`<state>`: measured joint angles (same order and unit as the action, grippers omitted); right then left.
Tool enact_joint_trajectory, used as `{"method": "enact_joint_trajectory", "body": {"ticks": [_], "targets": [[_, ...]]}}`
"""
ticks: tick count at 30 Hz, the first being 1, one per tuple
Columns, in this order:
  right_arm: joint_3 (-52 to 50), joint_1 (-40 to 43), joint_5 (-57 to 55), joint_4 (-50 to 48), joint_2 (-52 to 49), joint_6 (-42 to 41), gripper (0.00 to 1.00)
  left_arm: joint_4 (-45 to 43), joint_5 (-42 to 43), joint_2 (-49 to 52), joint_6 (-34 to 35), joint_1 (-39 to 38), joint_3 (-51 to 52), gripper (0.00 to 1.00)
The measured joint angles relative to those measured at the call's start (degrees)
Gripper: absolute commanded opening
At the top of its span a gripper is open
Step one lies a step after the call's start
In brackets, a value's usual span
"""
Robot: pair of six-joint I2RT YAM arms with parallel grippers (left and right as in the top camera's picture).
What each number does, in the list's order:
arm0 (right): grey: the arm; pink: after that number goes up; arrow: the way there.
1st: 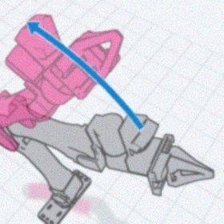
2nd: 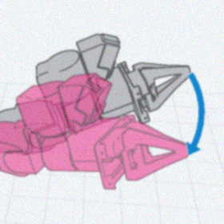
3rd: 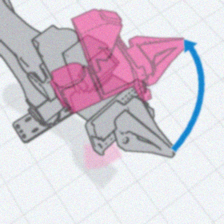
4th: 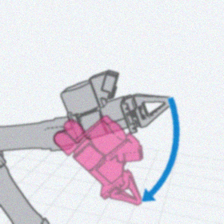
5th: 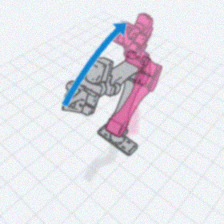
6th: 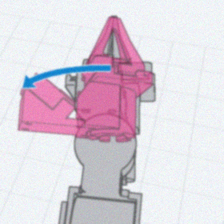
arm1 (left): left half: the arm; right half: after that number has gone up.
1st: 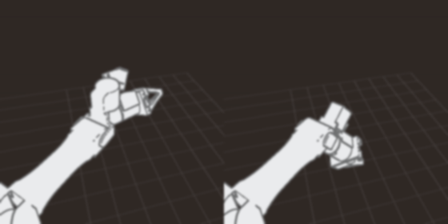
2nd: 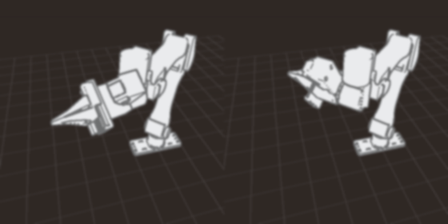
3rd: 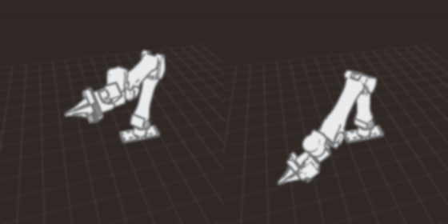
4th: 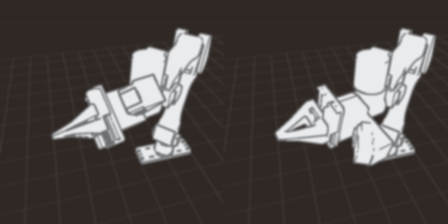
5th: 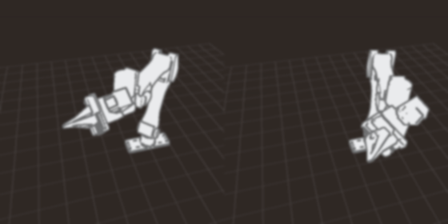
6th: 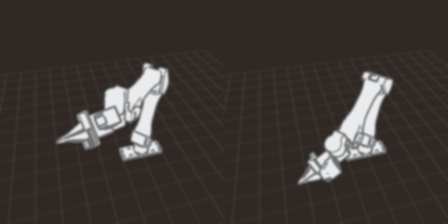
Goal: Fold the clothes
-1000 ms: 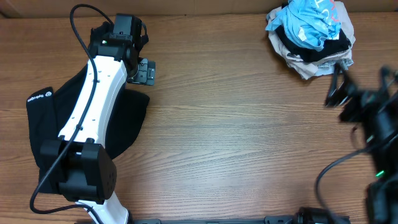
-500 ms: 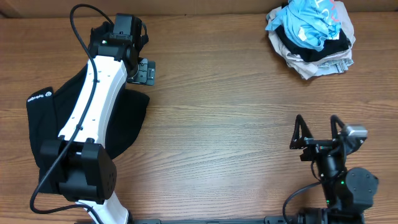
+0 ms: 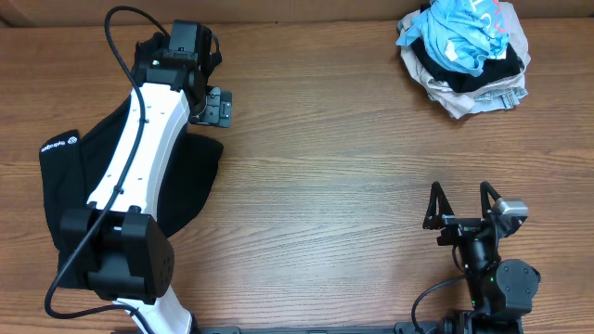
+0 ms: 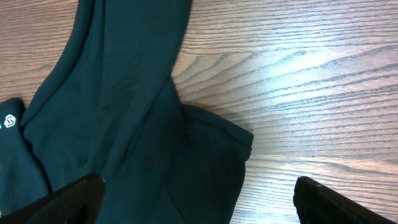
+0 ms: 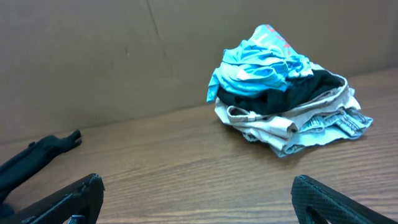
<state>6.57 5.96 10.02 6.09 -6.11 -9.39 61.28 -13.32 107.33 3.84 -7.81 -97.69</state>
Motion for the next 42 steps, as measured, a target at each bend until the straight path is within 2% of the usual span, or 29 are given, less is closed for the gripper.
{"method": "enact_joint_trajectory", "body": {"ticks": [8,42], "targets": [[-5.49,0.00,0.02,-2.97,4.59,-0.09,1.00,-0.02,0.00,0.00,0.00,0.00,0.00,1.00],[-5.51,0.00,0.02,-2.34,5.27,-0.90,1.00,-0.02,0.70,0.00,0.00,1.62,0.00,1.00]]}}
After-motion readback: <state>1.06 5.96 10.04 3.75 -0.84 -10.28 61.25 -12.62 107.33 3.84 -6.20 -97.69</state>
